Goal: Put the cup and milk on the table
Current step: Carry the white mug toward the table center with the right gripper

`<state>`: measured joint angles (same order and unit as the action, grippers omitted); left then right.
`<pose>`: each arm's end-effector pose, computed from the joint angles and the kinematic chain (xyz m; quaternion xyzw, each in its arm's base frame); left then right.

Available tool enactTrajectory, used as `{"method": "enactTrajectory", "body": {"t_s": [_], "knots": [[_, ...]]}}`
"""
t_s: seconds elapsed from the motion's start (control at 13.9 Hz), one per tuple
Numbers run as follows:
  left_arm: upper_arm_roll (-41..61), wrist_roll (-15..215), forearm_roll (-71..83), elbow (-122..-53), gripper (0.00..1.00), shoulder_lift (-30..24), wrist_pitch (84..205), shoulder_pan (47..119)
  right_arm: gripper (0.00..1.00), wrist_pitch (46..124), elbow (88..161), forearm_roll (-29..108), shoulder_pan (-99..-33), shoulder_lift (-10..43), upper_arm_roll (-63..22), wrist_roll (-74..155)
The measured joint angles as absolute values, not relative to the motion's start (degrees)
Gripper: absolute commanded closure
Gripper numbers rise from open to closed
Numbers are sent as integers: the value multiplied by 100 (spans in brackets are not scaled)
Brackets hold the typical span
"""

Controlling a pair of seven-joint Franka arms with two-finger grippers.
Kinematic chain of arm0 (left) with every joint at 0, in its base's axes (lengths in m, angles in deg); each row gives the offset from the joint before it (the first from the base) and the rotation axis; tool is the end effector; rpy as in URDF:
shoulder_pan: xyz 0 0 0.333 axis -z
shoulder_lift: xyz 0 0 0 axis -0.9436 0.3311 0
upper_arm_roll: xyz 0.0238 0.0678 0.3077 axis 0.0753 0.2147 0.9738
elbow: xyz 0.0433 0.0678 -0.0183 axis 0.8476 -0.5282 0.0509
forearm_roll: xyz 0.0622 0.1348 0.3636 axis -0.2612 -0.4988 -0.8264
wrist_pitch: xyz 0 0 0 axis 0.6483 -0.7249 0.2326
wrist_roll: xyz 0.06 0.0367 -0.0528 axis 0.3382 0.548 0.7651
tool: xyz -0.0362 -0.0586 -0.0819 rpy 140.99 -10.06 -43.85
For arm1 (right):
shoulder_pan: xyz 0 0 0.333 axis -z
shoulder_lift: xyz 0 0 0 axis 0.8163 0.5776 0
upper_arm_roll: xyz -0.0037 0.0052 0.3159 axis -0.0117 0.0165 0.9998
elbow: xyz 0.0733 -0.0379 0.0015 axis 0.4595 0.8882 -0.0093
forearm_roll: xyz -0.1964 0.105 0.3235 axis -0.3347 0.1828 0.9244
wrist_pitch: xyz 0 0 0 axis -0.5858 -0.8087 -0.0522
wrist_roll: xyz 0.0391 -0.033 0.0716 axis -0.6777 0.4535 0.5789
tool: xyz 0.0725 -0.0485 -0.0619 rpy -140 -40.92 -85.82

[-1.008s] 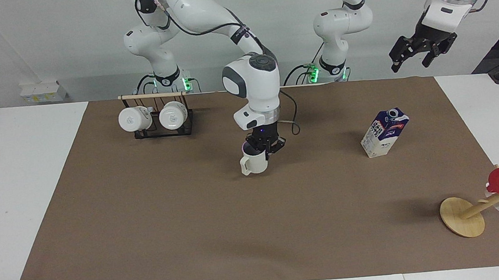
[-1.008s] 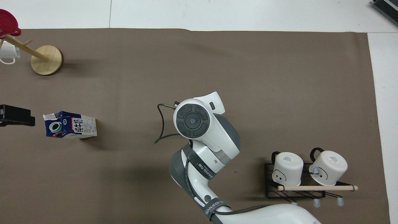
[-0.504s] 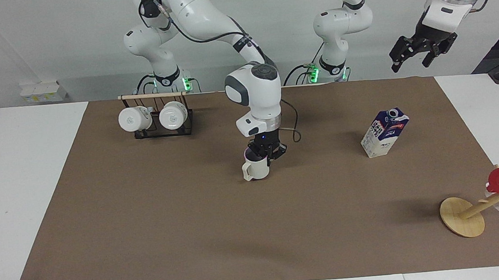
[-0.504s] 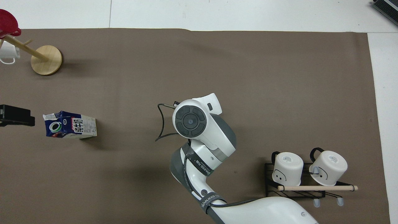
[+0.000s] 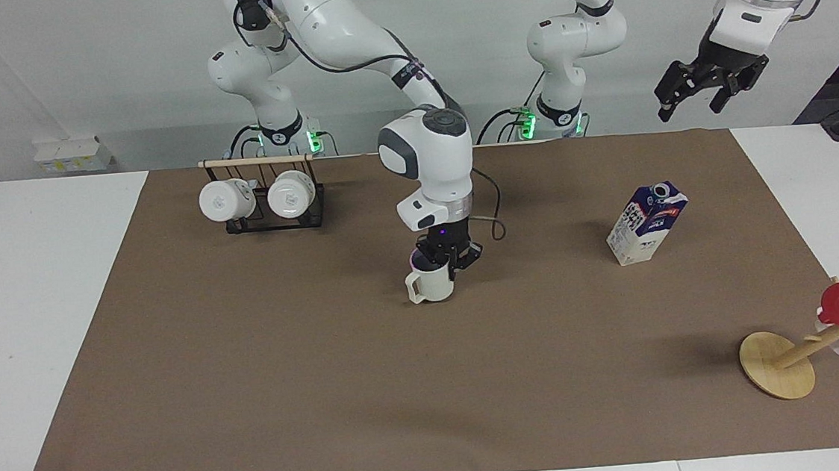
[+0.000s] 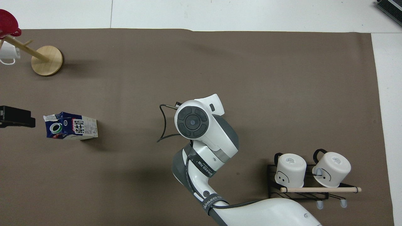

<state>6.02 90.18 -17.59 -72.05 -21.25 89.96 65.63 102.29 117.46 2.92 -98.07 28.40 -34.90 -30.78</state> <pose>0.4976 -0.0245 0.6613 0.9994 0.0321 -0.0151 0.0047 0.5552 0.4122 0.3491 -0.9730 0.1951 -0.1195 0.0294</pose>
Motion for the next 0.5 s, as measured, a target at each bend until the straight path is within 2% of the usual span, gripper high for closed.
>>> {"method": "enactTrajectory", "body": {"t_s": [0.22,0.5], "knots": [[602,9018,-1759,-7209,0,-2125,8996,6563,1,10231,11746,292,-9804,2840,-3494,-3078],[602,9018,-1759,-7259,0,-2126,8996,6563,0,10230,11688,291,-9795,2815,-3516,-3078]]}}
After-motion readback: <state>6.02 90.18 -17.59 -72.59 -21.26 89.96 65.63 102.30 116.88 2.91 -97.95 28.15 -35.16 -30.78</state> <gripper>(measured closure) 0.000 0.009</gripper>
